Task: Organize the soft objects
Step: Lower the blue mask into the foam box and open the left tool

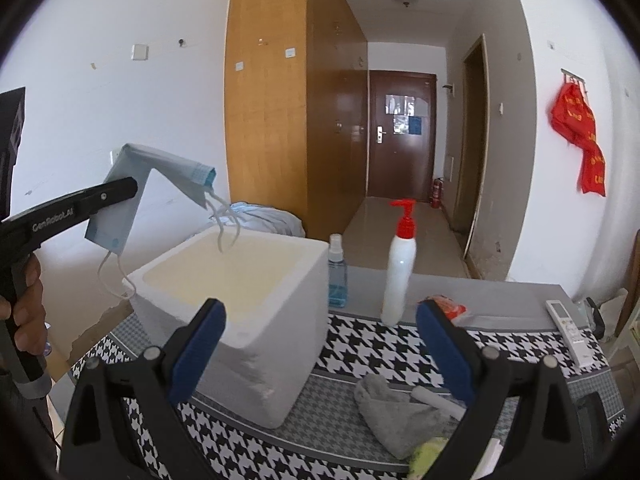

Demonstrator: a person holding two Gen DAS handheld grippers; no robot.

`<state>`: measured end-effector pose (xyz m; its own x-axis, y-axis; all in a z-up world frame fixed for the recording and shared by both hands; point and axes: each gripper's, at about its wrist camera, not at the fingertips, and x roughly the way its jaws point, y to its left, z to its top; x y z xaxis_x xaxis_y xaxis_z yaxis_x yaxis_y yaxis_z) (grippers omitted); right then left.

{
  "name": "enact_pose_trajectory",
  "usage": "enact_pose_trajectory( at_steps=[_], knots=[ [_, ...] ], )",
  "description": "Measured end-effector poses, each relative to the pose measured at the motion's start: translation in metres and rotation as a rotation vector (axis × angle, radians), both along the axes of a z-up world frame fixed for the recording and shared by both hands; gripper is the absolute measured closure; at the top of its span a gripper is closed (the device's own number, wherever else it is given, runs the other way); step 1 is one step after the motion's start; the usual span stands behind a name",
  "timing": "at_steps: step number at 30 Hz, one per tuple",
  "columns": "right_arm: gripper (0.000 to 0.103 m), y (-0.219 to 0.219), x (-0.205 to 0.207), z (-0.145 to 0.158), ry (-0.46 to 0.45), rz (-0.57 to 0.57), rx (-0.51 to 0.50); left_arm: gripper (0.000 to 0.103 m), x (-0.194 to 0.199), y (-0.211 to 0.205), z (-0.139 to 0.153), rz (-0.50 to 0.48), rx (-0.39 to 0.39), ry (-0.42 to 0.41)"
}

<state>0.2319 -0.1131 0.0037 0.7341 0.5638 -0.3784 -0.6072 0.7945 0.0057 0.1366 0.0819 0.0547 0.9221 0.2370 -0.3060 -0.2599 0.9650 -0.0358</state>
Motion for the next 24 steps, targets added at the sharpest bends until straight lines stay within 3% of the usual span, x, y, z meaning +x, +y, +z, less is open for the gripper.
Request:
enact_pose_trajectory(
  at_steps=[19,22,24],
  knots=[
    [0.005,-0.027,0.009,-0.007,0.022,-0.043,0.021,0.095,0.053,-0.009,-0.023,-0.039,-0.023,0.147],
    [0.005,-0.029,0.010,-0.008,0.026,-0.046,0.025,0.078,0.057,-0.009,-0.027,-0.038,-0.031,0.170],
    [0.005,-0.030,0.011,-0.008,0.026,-0.048,0.024,0.047,0.057,-0.008,-0.029,-0.035,-0.040,0.173]
  ],
)
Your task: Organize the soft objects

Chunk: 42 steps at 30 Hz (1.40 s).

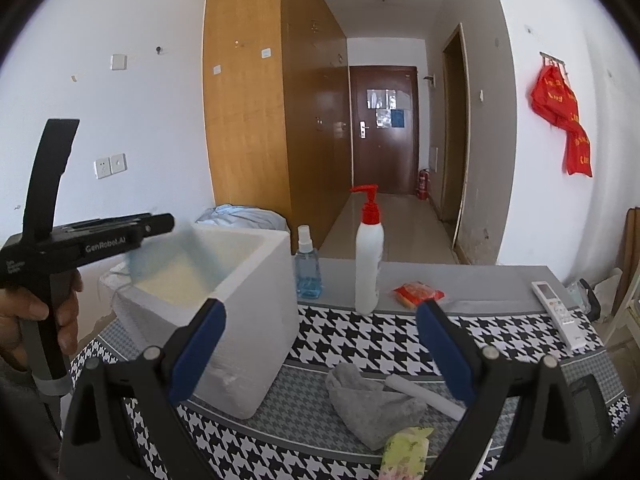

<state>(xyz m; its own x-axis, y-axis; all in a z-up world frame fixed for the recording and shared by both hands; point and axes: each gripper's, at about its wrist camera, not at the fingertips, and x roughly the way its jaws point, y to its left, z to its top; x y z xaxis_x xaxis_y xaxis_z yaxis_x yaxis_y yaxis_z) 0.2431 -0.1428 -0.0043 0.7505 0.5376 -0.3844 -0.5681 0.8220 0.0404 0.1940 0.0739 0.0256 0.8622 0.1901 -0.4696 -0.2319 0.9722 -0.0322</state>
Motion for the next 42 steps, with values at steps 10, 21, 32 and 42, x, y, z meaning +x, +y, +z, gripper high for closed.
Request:
enact_pose_trajectory(
  at_steps=[10,21,32,42],
  knots=[
    [0.005,-0.003,-0.002,0.000,-0.010,0.010,0.007,0.003,-0.017,-0.011,0.011,0.036,0.044,-0.080],
    [0.005,-0.013,-0.013,0.005,-0.026,0.018,0.016,0.001,-0.043,-0.028,0.017,-0.004,0.037,-0.127],
    [0.005,-0.036,-0.023,0.010,-0.042,0.001,0.038,0.001,-0.055,-0.060,0.020,-0.066,0.060,-0.164],
    [0.005,-0.060,-0.036,0.011,-0.032,-0.063,0.062,0.001,-0.068,-0.082,0.005,-0.148,0.047,-0.165]
  ],
)
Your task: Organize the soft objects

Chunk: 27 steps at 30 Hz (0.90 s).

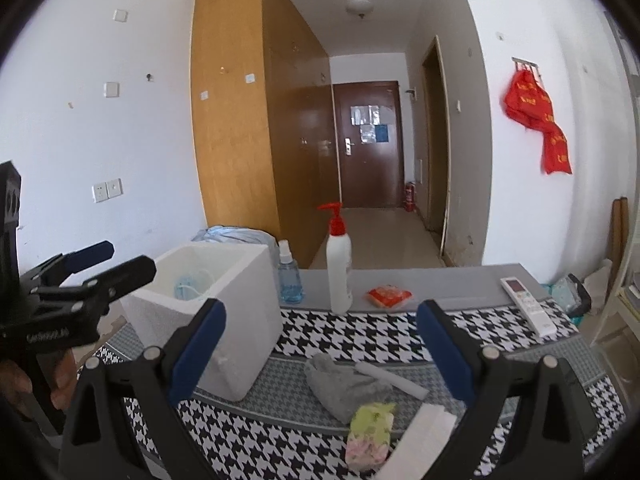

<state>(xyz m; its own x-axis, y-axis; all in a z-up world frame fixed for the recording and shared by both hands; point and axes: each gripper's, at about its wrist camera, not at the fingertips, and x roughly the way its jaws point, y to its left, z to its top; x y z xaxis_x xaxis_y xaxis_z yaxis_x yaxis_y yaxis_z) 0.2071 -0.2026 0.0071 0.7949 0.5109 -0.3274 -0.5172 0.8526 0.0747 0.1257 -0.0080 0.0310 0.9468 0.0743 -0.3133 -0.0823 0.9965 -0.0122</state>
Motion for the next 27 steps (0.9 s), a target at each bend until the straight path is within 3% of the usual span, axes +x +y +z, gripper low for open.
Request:
enact_pose_trajectory(
  at_steps=[27],
  knots=[
    [0.005,-0.037,-0.014,-0.010,-0.014,-0.111,-0.011,0.001,-0.002,-0.024,-0.023,-0.110,-0.036,0.032]
  ],
)
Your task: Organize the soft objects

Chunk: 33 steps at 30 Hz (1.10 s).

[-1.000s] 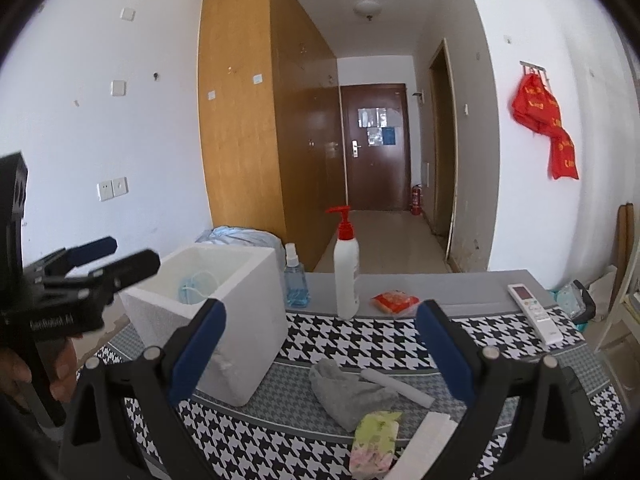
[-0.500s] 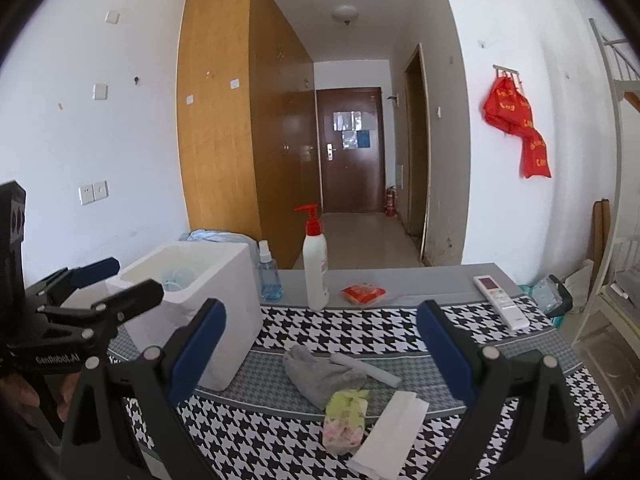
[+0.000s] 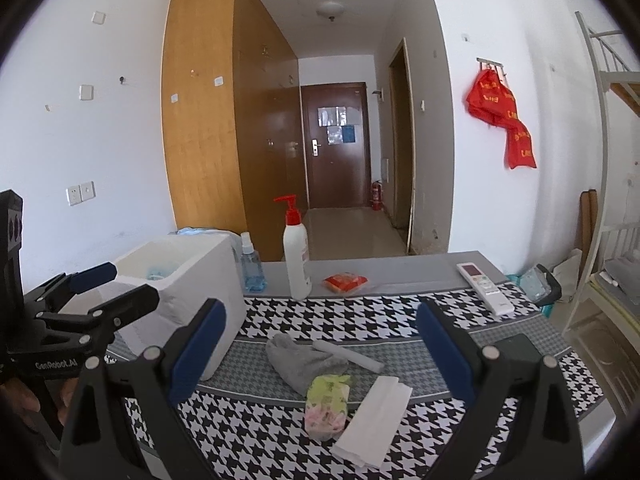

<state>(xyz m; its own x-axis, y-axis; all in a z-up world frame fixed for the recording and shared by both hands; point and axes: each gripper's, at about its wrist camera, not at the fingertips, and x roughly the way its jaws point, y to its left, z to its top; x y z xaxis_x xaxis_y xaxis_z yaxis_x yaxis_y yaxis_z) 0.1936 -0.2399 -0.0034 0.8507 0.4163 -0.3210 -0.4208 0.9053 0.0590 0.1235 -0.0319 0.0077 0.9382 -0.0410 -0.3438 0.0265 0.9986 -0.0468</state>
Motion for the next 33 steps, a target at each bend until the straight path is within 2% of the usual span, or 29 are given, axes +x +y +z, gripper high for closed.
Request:
enact_pose_trajectory(
  at_steps=[33],
  knots=[
    [0.005,-0.022,-0.004,-0.021,0.036,-0.051,-0.022,0.001,0.003,-0.027,-0.022,-0.075,-0.002,0.050]
  ],
)
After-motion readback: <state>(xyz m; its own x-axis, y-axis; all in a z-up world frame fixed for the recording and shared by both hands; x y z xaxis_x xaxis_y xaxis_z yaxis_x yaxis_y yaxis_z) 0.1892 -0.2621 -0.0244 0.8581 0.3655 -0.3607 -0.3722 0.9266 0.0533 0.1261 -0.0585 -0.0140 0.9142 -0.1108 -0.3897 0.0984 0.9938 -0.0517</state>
